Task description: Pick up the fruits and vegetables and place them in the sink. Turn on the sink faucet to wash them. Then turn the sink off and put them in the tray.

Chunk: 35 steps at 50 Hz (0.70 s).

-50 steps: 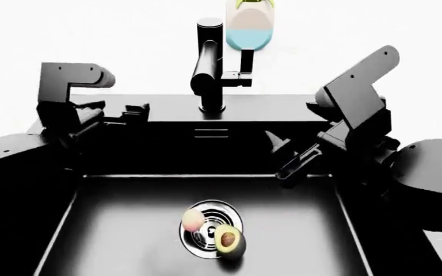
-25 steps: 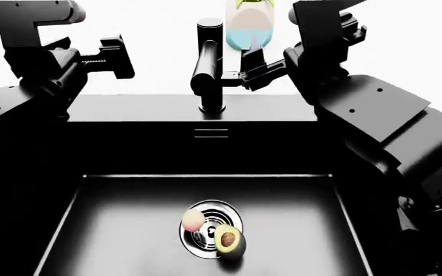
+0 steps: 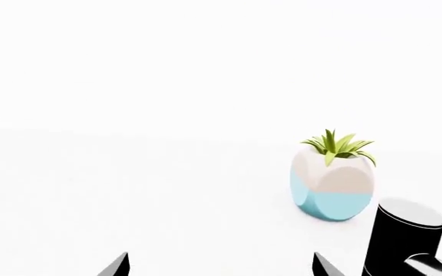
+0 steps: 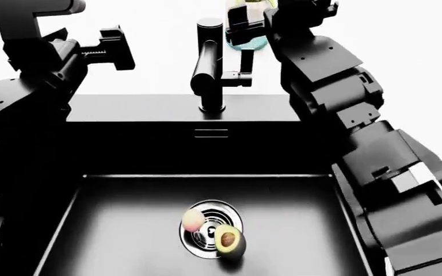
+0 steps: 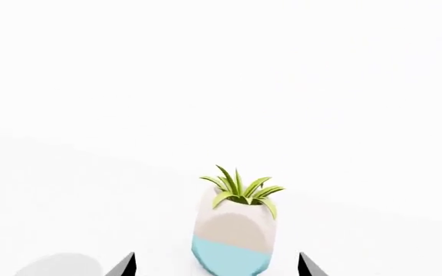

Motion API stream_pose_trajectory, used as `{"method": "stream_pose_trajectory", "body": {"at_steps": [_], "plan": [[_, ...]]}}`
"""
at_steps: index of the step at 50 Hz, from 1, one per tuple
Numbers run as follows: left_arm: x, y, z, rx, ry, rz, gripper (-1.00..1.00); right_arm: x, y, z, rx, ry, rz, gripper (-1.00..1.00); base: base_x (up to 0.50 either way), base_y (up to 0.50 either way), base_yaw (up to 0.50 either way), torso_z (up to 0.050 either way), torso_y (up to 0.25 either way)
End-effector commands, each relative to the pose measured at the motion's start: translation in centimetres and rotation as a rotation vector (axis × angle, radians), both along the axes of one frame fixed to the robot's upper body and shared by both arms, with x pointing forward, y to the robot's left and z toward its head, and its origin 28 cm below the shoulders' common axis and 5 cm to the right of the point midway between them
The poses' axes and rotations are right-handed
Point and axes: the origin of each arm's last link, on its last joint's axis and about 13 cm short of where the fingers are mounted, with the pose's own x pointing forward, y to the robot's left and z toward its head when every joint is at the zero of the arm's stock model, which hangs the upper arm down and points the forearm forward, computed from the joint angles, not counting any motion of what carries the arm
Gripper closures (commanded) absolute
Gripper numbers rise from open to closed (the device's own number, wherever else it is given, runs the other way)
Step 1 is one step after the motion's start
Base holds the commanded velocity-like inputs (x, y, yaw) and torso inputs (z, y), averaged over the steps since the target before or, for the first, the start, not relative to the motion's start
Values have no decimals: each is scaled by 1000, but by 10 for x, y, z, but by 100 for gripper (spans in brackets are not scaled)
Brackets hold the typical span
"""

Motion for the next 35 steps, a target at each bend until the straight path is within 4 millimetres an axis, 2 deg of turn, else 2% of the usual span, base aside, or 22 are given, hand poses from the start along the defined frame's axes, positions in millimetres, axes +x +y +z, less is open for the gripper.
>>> {"method": "stream_pose_trajectory", "body": {"at_steps": [1, 6, 17, 25, 35], "plan": [[0, -2, 8, 5, -16, -7, -100, 13, 3, 3, -30, 35, -28, -100, 0, 0, 0, 0, 0], [1, -3, 10, 16, -27, -13, -100, 14, 0, -3, -38, 55, -55, -100, 0, 0, 0, 0, 0], [-3, 0, 8, 31, -27, -4, -100, 14, -3, 3, 24, 32, -97, -100, 0, 0, 0, 0, 0], [-5, 0, 7, 44, -31, -11, -100, 14, -1, -8, 63, 82, -25, -100, 0, 0, 0, 0, -159], [-5, 0, 2, 36, -22, -4, -100, 14, 0, -7, 131, 103, 50, -100, 0, 0, 0, 0, 0]]}}
